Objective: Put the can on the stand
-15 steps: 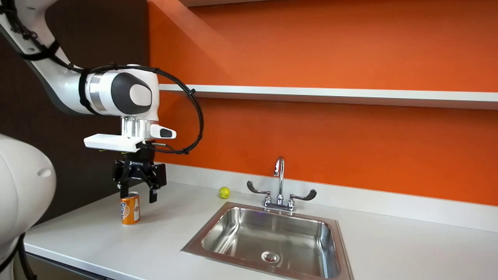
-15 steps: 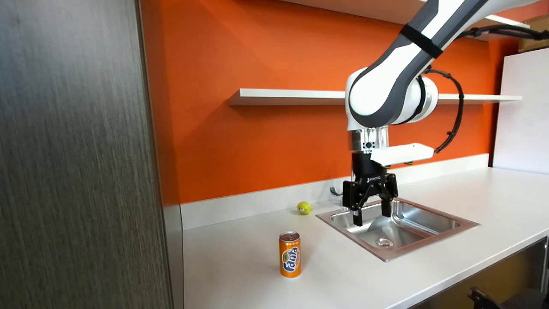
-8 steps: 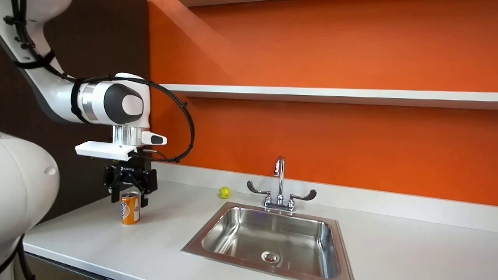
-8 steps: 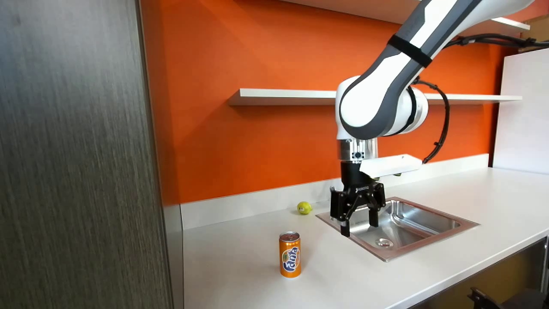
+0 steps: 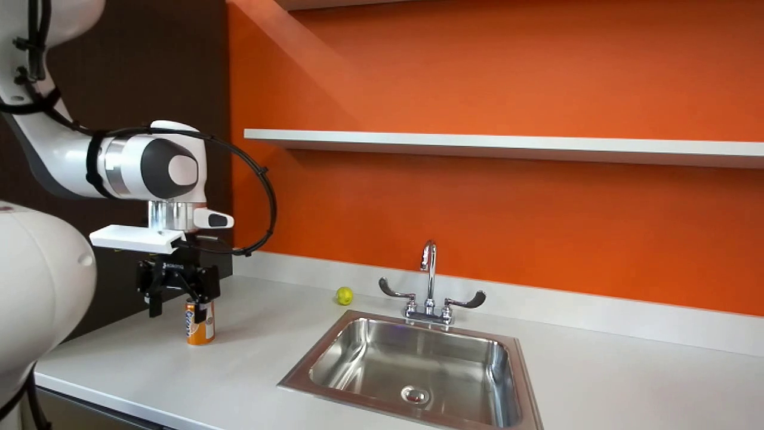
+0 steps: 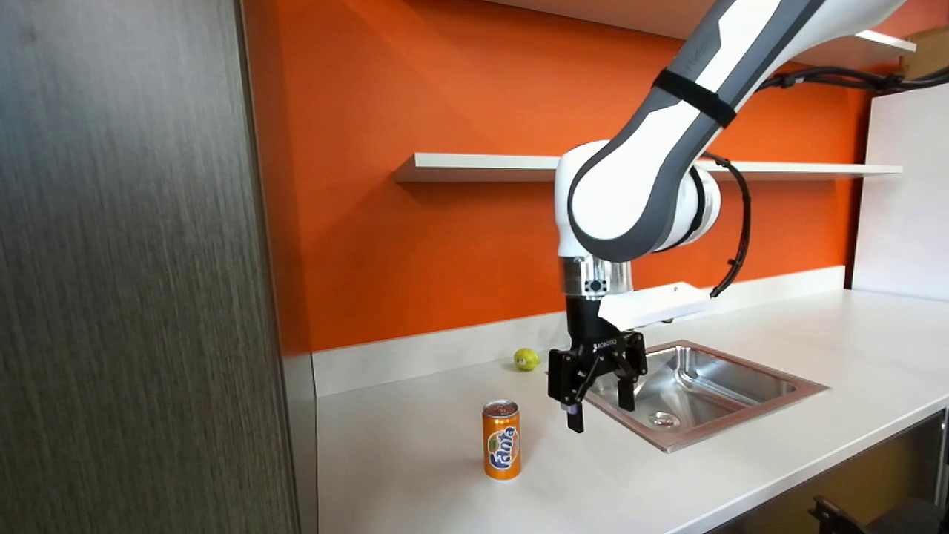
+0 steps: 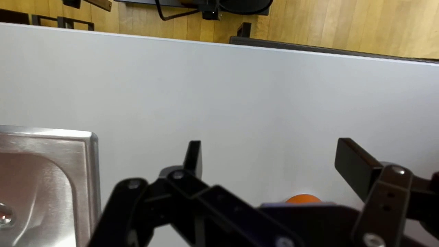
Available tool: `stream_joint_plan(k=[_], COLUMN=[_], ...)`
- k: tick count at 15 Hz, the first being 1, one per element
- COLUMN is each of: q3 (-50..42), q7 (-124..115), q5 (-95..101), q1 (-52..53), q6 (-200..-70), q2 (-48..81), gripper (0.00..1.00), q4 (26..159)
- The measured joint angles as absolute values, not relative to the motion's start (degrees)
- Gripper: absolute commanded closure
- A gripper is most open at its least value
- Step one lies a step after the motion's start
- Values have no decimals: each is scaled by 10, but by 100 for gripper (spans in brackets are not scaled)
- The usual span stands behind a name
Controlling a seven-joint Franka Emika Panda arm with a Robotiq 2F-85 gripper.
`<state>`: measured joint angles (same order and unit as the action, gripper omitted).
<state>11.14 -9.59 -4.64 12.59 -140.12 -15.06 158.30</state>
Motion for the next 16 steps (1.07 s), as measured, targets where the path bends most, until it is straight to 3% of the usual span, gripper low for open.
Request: stream_joint_plan(k=[16], q3=[147], q7=[-154], q5=[-40], q1=[136], q6=[-1495], q2=[-60], gripper=[0], q4=[1545])
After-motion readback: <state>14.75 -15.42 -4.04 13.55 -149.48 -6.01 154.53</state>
